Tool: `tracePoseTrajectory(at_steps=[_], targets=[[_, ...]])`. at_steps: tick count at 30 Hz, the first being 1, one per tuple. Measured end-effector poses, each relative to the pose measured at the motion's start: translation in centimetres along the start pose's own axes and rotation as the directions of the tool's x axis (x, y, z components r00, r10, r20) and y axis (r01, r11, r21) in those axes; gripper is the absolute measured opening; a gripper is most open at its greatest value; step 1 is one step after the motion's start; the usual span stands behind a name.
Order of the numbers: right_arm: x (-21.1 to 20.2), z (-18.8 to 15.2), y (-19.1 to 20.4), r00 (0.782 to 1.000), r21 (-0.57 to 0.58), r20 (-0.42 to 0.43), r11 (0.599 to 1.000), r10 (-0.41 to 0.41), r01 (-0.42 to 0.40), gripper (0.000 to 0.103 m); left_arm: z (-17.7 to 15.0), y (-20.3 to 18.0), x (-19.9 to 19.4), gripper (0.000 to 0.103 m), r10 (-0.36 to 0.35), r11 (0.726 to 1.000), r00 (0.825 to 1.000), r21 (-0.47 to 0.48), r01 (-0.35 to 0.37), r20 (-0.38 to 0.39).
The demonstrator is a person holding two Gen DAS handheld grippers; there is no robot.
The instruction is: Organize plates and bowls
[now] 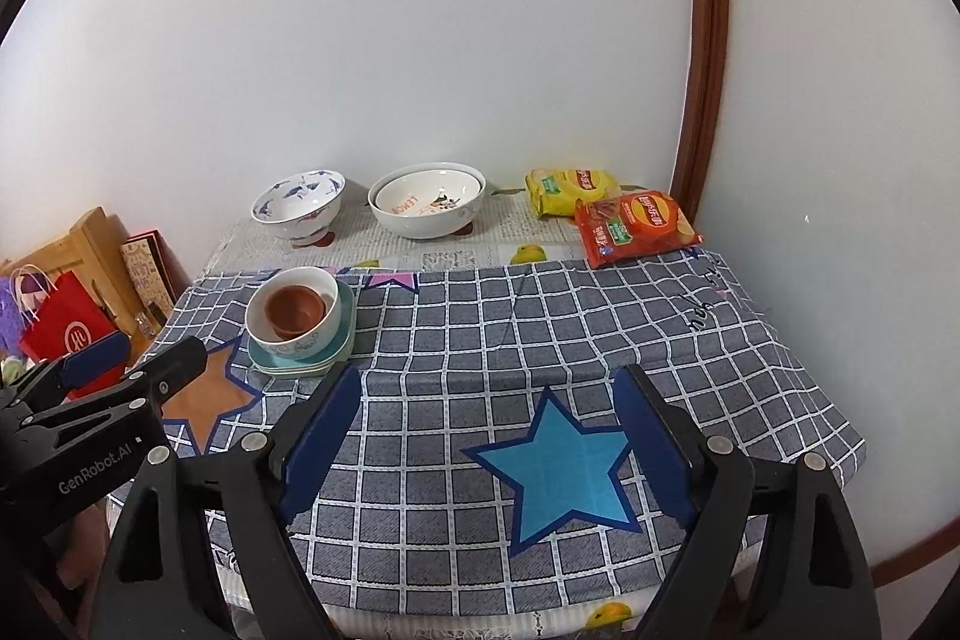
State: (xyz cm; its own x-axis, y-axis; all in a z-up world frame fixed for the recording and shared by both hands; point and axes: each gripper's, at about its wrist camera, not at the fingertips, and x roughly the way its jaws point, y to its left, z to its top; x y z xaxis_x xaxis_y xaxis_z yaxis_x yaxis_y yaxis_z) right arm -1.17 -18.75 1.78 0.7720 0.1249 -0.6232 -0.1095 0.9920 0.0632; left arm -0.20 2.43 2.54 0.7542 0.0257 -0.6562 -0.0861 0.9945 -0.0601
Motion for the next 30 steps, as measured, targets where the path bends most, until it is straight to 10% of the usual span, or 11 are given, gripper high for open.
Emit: tracePoseTrajectory(at_steps=[30], targets=[[-0.63,-0.16,0.17,1.000,-0.004,0.006,1.000,-0.001,0.001,0.086,-0.04,-0.31,-0.42,0.079,-0.011,1.000,1.000,0.003,0.011,-0.011]])
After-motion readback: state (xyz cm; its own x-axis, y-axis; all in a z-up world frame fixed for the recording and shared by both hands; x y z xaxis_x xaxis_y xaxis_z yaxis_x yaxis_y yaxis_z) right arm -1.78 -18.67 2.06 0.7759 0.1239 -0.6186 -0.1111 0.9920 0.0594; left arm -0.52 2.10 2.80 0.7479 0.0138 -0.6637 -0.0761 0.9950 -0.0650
